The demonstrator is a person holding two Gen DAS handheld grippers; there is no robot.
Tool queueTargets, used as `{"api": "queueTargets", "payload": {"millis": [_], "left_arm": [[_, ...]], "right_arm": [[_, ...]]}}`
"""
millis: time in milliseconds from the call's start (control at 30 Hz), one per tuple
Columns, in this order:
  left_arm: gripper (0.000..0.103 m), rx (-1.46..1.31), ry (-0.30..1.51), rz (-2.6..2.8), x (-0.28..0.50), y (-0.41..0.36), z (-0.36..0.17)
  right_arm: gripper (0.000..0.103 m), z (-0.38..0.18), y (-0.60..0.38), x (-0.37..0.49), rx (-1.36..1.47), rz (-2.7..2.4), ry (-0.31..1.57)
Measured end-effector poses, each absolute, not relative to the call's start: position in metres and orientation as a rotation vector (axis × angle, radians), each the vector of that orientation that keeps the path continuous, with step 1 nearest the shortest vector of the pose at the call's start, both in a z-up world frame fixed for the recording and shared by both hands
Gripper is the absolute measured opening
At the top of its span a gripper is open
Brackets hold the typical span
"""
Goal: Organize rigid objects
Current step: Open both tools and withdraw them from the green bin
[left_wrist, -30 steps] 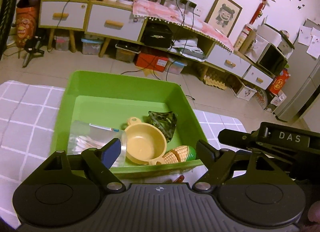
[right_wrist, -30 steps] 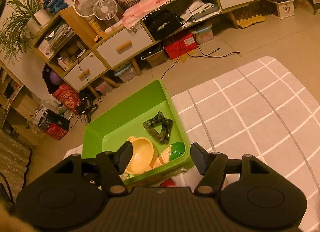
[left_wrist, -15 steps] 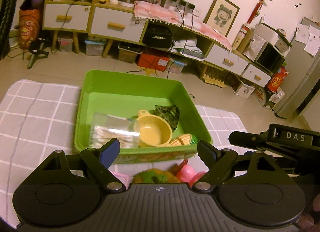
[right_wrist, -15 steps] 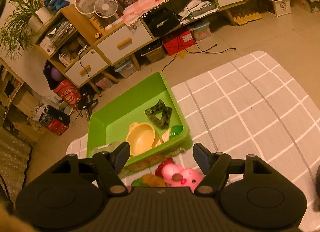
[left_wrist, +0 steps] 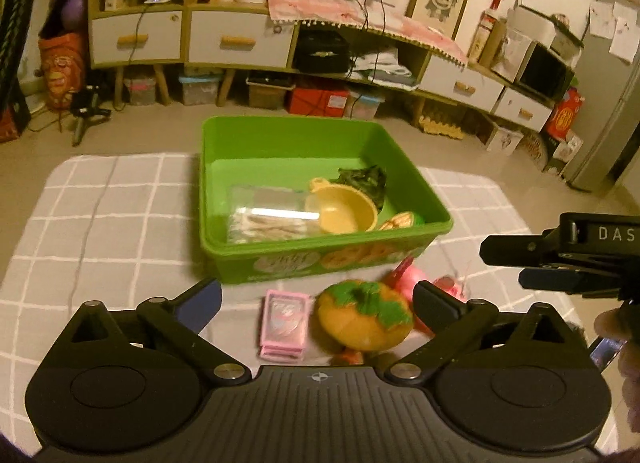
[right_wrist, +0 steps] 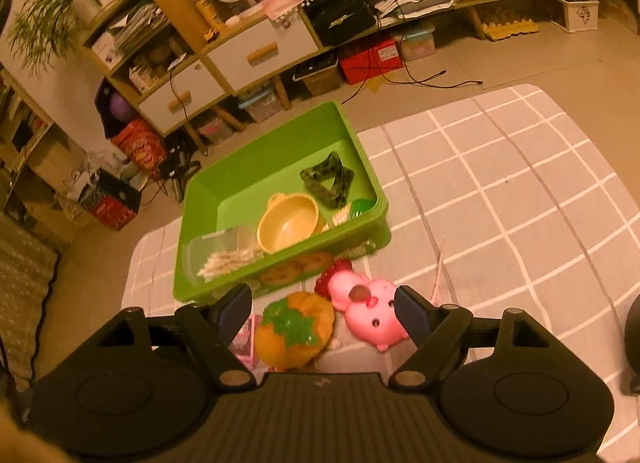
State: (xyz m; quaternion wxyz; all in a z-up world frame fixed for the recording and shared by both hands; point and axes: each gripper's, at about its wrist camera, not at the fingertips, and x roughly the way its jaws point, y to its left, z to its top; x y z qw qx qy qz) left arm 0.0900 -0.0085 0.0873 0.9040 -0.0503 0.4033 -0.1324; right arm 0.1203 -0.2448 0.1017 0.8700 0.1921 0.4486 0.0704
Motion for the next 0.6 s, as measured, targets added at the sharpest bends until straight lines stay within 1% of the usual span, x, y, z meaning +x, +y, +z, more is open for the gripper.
{"api": "queueTargets", "payload": {"millis": [367, 600], "left_arm": [[0.101, -0.038, 0.841, -0.258, 0.069, 0.016, 0.073], [0.101, -0.050, 0.854, -0.263, 0.063, 0.027, 0.057]], "right_arm": [[0.055, 0.081, -0.234, 0.110, 0.294, 0.171, 0.973], [0.055, 0.070, -0.227, 0.099, 0.202, 0.195, 0.940]]}}
